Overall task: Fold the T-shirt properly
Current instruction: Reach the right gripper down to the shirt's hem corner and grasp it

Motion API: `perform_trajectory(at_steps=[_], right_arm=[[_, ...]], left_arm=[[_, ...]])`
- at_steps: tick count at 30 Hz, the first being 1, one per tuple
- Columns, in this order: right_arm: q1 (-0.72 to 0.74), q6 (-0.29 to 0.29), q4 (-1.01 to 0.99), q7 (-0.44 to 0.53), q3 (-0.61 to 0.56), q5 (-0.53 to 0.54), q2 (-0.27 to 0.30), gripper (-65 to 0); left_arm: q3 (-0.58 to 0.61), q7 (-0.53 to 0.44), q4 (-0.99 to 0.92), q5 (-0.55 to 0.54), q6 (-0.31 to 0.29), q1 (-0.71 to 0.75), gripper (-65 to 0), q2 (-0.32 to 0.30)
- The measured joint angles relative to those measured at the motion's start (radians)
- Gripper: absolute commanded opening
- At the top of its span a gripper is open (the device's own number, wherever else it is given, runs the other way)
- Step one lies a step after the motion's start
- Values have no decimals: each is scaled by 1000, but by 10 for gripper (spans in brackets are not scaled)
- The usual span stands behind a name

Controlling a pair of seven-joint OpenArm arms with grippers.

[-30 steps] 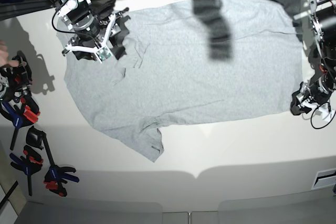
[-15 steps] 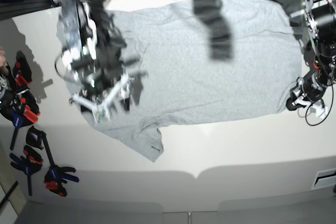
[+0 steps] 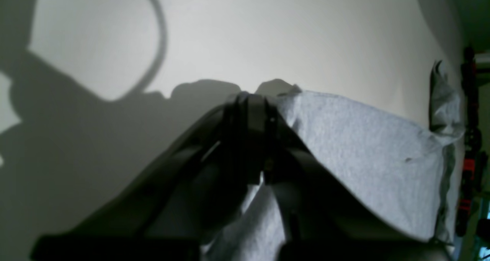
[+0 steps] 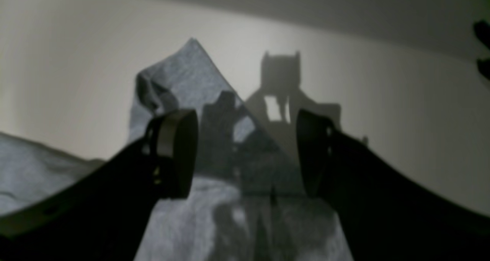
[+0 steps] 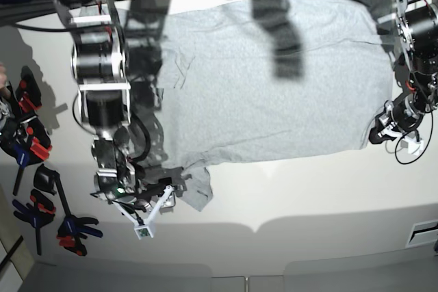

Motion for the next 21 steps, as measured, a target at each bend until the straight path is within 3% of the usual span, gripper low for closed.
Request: perform_trajectory(at_steps=[5, 21], right_arm=[[56, 0, -222, 68, 0, -101, -26, -271], [21, -20, -230, 127, 0, -134, 23, -271]], left_arm=[[0, 0, 0, 0, 0, 1, -650, 0], [0, 7, 0, -3, 0, 1, -650, 0]])
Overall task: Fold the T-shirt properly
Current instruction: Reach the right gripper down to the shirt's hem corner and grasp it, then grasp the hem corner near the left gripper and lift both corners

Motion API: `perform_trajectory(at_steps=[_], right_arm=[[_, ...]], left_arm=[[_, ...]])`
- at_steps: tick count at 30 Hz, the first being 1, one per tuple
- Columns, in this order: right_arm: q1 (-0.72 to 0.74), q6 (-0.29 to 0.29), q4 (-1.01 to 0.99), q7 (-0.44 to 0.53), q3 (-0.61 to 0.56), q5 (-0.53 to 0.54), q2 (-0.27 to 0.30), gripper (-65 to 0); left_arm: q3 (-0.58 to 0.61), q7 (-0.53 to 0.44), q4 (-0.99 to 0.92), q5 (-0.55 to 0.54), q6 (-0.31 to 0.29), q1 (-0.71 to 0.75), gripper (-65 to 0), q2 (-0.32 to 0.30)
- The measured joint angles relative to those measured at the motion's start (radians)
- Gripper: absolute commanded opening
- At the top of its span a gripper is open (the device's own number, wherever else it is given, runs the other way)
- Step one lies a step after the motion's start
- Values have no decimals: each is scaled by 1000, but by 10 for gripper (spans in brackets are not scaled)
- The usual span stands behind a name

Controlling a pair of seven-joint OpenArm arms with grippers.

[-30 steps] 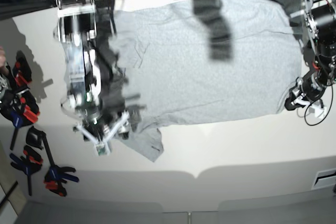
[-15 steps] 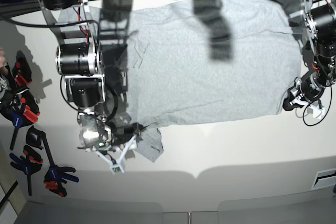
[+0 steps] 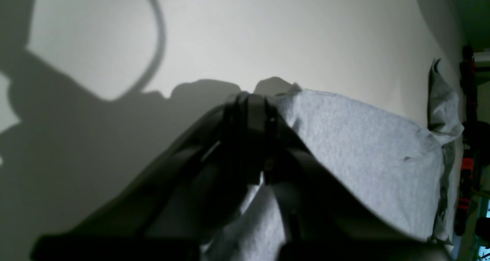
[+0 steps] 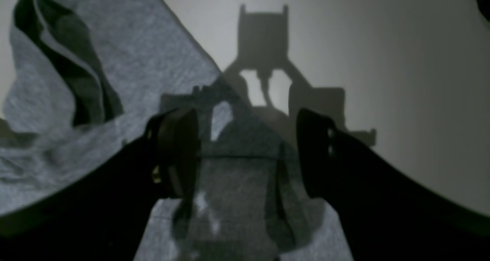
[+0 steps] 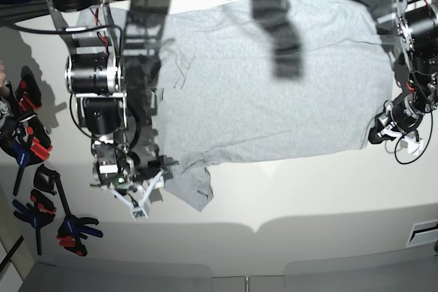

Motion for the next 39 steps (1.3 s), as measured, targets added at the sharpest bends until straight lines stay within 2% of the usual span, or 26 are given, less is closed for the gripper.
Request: perform_trajectory(at_steps=[2, 4, 6, 8, 10, 13, 14, 22, 33, 35, 37, 39], right_arm=[[-40, 0, 0, 28, 0, 0, -2, -271], [-77, -7, 4, 103, 4, 13, -1, -271], [-87, -7, 6, 120, 5, 10, 0, -272], [-101, -7, 11, 151, 5, 13, 0, -303], [-105, 0, 11, 150, 5, 31, 0, -393], [-103, 5, 11, 145, 5, 33, -6, -609], [-102, 7, 11, 142, 5, 31, -8, -650], [-92, 3, 75, 29, 3, 8, -13, -650], [-83, 0, 283, -72, 3, 85, -8, -650], [-82, -5, 287, -69, 2, 31, -8, -650], [-88, -63, 287, -66, 1, -42, -6, -650], [-101, -111, 286, -30, -1, -47, 15, -537]], left_arm=[[0, 0, 0, 0, 0, 0, -650, 0], [0, 1, 0, 0, 0, 0, -650, 0], [0, 8, 0, 0, 0, 0, -650, 0], [0, 12, 0, 0, 0, 0, -650, 0], [0, 12, 0, -3, -1, 0, -650, 0], [0, 12, 0, -3, -1, 0, -650, 0], [0, 15, 0, -4, -1, 0, -650, 0], [5, 0, -5, 21, 0, -23, -650, -7], [5, 0, -7, 34, 8, -36, -650, -8], [5, 2, -7, 34, 8, -35, -650, -8], [5, 19, -6, 32, 7, -36, -650, -9], [5, 23, -6, 31, 7, -35, -650, -9]])
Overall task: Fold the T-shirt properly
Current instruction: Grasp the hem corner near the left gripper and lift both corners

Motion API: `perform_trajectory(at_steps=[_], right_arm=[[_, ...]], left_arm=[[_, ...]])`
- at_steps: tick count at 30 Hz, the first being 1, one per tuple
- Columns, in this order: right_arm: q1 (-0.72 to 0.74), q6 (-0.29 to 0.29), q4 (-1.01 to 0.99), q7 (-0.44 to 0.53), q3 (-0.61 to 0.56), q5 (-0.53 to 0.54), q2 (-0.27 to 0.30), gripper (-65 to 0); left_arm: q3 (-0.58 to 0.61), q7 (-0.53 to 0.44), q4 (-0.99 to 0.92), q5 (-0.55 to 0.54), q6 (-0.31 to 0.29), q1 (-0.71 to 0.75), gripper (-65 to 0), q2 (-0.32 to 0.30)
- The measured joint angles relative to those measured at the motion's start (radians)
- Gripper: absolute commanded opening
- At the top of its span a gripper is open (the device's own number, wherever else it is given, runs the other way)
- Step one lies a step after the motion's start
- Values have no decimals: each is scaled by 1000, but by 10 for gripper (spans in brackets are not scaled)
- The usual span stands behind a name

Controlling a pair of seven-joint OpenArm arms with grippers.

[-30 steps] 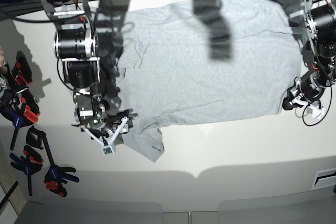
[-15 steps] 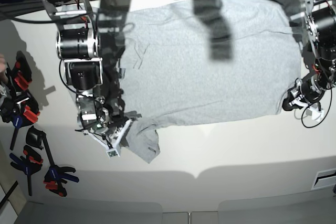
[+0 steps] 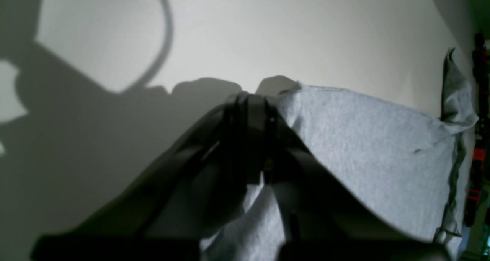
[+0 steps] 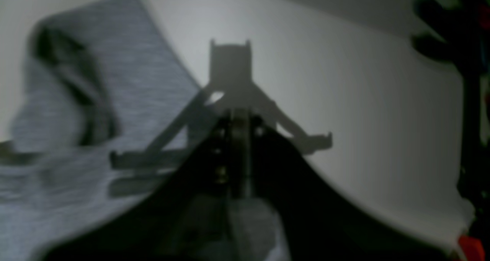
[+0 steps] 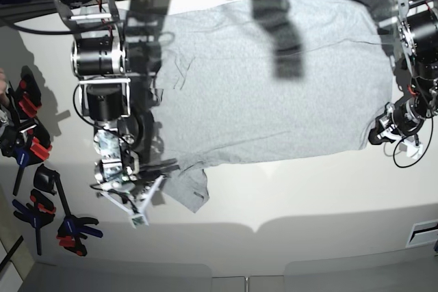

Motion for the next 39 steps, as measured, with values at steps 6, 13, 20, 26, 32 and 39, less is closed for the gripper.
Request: perform_trajectory(at_steps=[6, 13, 20, 26, 32, 39], right_arm=[[-19, -73, -2, -31, 2, 80, 100, -389], [-42, -5, -108, -35, 3, 165, 128, -390], [-31, 139, -207, -7, 5, 289, 138, -390], [-28, 190, -208, -12, 5, 317, 132, -502], [-26, 179, -209, -13, 5, 317, 129, -650], [-14, 154, -193, -16, 3, 312, 129, -650]], left_arm=[[0, 4, 0, 0, 0, 0, -650, 0], [0, 22, 0, -39, 0, 2, -650, 0], [0, 19, 0, -38, 0, 3, -650, 0], [0, 19, 0, -38, 0, 3, -650, 0], [0, 18, 0, -38, 0, 3, -650, 0], [0, -47, 0, -26, 1, 3, -650, 1]])
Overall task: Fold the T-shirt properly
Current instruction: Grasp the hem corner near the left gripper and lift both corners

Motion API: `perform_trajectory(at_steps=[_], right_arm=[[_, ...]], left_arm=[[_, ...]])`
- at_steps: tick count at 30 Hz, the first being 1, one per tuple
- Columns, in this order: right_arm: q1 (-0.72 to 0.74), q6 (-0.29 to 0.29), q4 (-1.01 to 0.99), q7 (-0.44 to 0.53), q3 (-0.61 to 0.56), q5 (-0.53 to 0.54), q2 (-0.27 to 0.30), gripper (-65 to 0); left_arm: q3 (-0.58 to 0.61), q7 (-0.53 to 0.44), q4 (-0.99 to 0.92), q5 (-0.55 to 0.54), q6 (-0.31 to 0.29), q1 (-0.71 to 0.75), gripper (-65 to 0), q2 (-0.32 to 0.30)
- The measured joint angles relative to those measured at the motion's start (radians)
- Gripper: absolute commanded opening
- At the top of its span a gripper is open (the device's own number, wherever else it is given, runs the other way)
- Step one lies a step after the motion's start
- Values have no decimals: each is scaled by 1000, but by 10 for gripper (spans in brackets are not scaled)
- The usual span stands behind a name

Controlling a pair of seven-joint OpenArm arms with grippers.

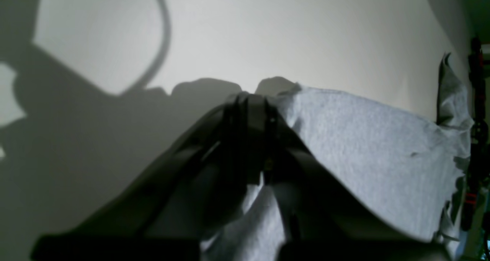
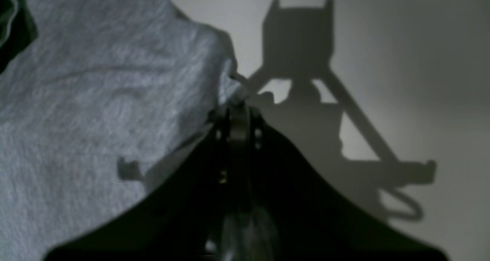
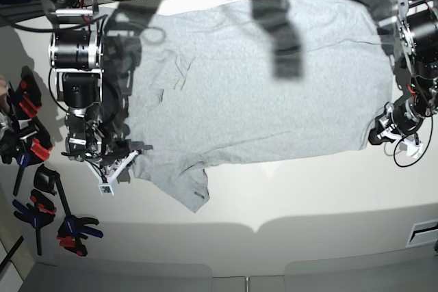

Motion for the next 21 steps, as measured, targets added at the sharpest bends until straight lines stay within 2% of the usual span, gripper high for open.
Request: perform_trajectory(at_steps=[4, 6, 9, 11, 19, 21], right_arm=[[37, -21, 6, 2, 0, 1, 0, -650], [53, -21, 8, -27, 0, 0, 0, -650], [70, -21, 8, -53, 0, 0, 0, -650], [79, -20, 9, -76, 0, 1, 1, -650], [51, 6, 103, -123, 0, 3, 1, -650], [36, 6, 143, -141, 0, 14, 2, -650]], left_arm=[[0, -52, -1, 7, 5, 0, -650, 0], [0, -58, 0, 8, 11, 0, -650, 0], [0, -58, 33, 73, 11, 1, -650, 0], [2, -32, 76, 107, 15, 3, -650, 1], [2, 55, 355, 109, 20, 67, -650, 2], [2, 55, 439, 106, 72, 110, -650, 3]])
